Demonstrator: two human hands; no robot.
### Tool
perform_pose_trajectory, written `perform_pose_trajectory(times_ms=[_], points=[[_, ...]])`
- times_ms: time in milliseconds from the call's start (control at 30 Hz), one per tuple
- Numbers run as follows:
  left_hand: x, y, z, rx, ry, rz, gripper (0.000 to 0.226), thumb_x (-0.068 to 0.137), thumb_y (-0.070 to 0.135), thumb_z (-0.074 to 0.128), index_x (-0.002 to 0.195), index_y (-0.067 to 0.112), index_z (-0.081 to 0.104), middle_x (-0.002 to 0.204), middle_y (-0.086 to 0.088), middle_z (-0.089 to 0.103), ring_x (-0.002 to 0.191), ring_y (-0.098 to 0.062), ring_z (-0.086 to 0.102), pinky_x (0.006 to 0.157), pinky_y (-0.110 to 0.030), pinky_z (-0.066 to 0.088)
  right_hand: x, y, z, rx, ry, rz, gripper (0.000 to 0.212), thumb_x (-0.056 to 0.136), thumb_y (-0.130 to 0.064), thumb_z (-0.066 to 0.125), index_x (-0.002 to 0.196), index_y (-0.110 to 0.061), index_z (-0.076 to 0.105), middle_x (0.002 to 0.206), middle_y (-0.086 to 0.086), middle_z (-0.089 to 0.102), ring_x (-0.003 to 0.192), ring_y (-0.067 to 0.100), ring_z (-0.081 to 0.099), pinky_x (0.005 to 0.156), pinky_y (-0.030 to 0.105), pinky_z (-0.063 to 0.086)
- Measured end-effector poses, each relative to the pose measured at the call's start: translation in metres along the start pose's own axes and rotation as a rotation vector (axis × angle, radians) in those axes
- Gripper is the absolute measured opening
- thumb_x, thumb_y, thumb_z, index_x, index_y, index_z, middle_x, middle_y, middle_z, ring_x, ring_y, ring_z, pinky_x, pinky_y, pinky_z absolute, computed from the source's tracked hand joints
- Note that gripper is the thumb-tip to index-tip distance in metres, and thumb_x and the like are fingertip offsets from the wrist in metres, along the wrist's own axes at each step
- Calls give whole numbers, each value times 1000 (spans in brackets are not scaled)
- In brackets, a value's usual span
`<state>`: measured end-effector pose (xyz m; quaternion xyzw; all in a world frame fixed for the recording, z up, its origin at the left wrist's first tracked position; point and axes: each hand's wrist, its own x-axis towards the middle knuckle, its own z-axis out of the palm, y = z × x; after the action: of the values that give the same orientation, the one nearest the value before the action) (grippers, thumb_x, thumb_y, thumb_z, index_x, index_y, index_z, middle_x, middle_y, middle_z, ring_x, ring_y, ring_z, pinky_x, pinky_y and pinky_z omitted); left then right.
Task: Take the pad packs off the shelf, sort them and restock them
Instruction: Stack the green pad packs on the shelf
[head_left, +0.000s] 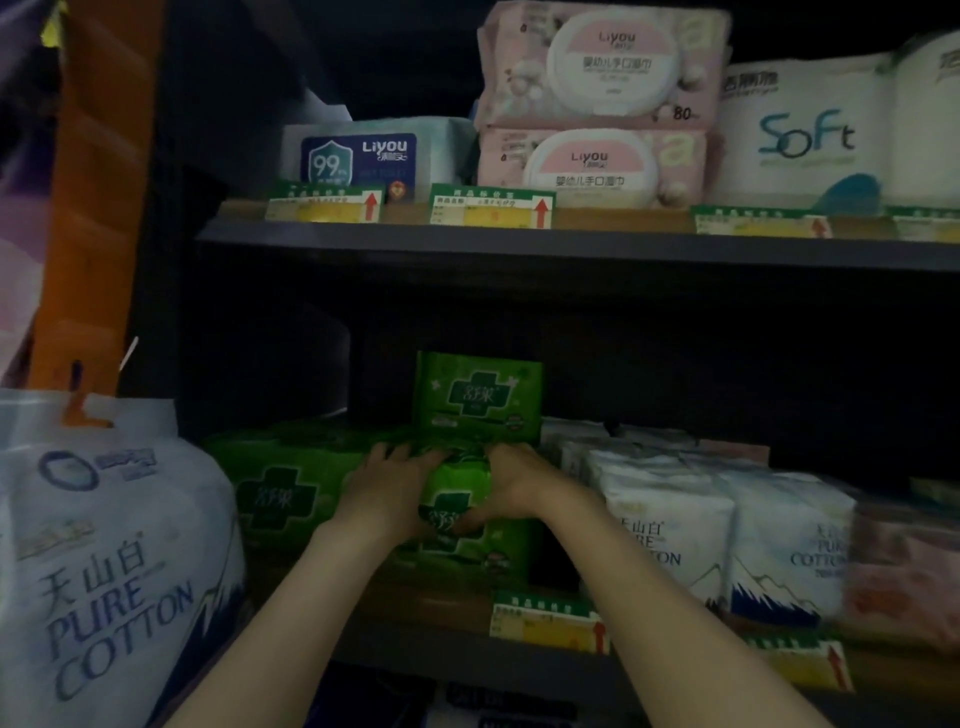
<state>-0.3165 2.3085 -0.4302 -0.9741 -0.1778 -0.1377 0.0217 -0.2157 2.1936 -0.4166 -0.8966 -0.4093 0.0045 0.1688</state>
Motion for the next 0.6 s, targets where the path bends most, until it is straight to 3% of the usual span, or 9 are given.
perform_pose_trajectory(times_ms=[200,333,400,467,600], points=[[1,2,0,36,3,-27,89,82,37,67,147,39,5,153,-4,19,140,-27,16,112,-39,24,-8,-1,0,-19,8,-30,81,70,-42,79,135,-16,39,131,8,46,116,25,48,94,31,44],[1,9,0,165,35,-44,88,82,42,65,147,37,5,152,-6,24,140,-28,19,117,-42,8,-25,-2,1,-343,176,-39,70,78,-48,69,133,-15,43,131,12,46,123,33,39,104,45,31],[1,10,2,156,46,-62,90,81,43,66,147,36,6,151,-6,25,140,-28,19,118,-43,7,-30,-2,14,-433,268,-41,71,83,-42,65,139,-13,33,138,14,39,129,34,32,108,49,23],[1,11,4,150,52,-81,90,81,43,66,148,33,7,151,-8,25,140,-28,20,118,-43,7,-31,-5,24,-419,300,-30,73,85,-33,65,142,-12,25,140,17,35,129,34,31,108,46,24],[-2,15,1,198,35,-159,89,84,43,62,149,28,4,151,-11,24,140,-28,20,117,-44,3,-24,-16,23,-442,228,32,76,85,-25,66,143,-10,20,142,21,31,130,39,29,110,45,21]])
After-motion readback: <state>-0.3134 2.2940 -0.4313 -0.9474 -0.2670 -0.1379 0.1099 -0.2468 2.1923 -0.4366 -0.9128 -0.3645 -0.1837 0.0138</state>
